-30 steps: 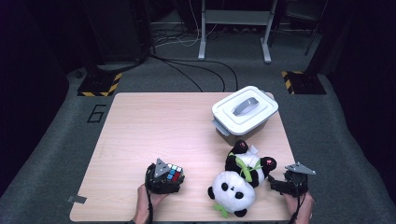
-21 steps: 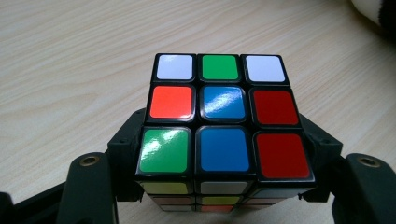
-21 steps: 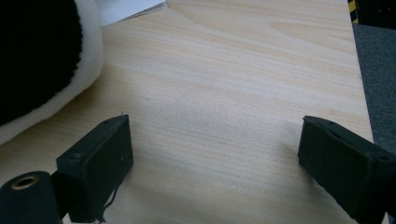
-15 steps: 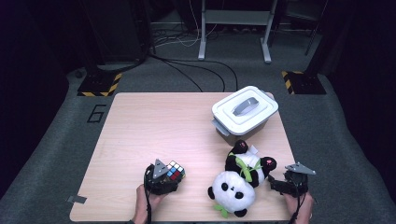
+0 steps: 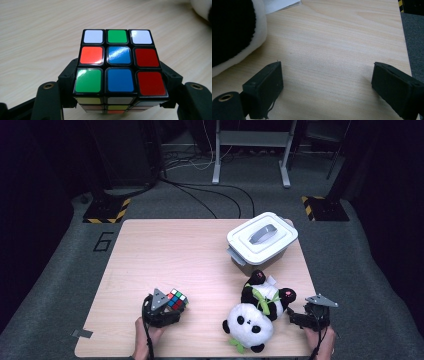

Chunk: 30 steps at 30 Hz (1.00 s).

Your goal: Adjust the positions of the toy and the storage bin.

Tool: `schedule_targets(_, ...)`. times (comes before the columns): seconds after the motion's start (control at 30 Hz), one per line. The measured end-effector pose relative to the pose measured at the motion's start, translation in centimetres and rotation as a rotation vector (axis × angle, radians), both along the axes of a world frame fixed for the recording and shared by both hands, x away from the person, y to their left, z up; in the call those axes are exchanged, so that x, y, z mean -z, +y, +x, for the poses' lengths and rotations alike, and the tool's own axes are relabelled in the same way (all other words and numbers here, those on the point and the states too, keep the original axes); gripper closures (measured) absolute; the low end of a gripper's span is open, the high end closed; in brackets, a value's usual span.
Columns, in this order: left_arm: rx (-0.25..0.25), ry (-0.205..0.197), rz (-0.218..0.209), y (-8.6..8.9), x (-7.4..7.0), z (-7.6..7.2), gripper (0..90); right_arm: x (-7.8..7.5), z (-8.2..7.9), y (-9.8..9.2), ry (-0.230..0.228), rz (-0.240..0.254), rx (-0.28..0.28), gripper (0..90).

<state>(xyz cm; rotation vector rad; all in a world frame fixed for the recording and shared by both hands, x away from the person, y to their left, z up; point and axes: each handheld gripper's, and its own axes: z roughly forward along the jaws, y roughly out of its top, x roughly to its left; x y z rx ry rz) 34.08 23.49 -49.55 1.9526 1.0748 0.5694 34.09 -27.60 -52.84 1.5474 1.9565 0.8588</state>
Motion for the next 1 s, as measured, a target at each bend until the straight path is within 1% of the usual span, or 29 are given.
schedule_targets(0.07,-0.033,-0.009,-0.015,1.0,-0.5,0.2,34.1,0.0,0.0,0.0,0.0,0.0,0.0,9.5)
schedule_targets(0.1,-0.045,-0.012,-0.008,1.6,-0.8,0.3,34.1,0.0,0.0,0.0,0.0,0.0,0.0,9.6)
schedule_targets(0.13,-0.045,-0.012,-0.008,1.6,-0.8,0.3,34.1,0.0,0.0,0.0,0.0,0.0,0.001,9.6)
schedule_targets(0.17,-0.076,-0.027,-0.005,2.7,-1.2,0.5,34.1,0.0,0.0,0.0,0.0,0.0,0.001,9.6)
schedule_targets(0.3,-0.14,-0.048,0.003,5.0,-2.1,1.1,34.1,0.0,0.0,0.0,0.0,0.0,0.001,9.6)
schedule_targets(0.37,-0.169,-0.052,0.007,6.2,-2.5,1.4,34.1,0.0,0.0,0.0,0.0,0.0,0.001,9.6)
schedule_targets(0.47,-0.212,-0.05,0.004,8.0,-2.7,1.9,34.1,0.0,0.0,0.0,0.0,-0.001,0.0,9.7)
schedule_targets(0.57,-0.258,-0.049,0.004,9.6,-2.7,2.5,34.1,0.0,0.0,0.0,0.0,0.0,0.002,9.7)
schedule_targets(0.6,-0.258,-0.049,0.004,9.6,-2.7,2.5,34.1,0.0,0.0,0.0,0.0,-0.001,0.001,9.7)
schedule_targets(0.63,-0.286,-0.046,-0.012,10.8,-2.5,2.9,34.1,0.0,0.0,0.0,0.0,-0.001,0.001,9.7)
schedule_targets(0.67,-0.301,-0.042,-0.006,11.3,-2.4,3.1,34.1,0.0,0.0,0.0,0.0,-0.001,0.001,9.7)
schedule_targets(0.73,-0.333,-0.043,-0.011,12.3,-2.2,3.6,34.2,0.0,0.0,0.0,0.0,-0.001,0.001,9.7)
schedule_targets(0.8,-0.362,-0.033,-0.01,13.3,-2.1,4.1,34.1,0.0,0.0,0.0,0.0,-0.001,0.001,9.7)
schedule_targets(0.87,-0.385,-0.031,0.009,14.3,-1.9,4.5,34.1,0.0,0.0,0.0,0.0,0.0,0.003,9.7)
schedule_targets(0.9,-0.396,-0.02,0.008,14.8,-1.8,4.7,34.2,0.0,0.0,0.0,0.0,-0.001,0.001,9.7)
schedule_targets(0.93,-0.408,-0.026,0.013,15.2,-1.6,4.9,34.2,0.0,0.0,0.0,0.0,-0.001,0.001,9.7)
schedule_targets(1.0,-0.43,-0.015,0.012,16.1,-1.2,5.4,34.2,0.0,0.0,0.0,0.0,-0.001,0.001,9.7)
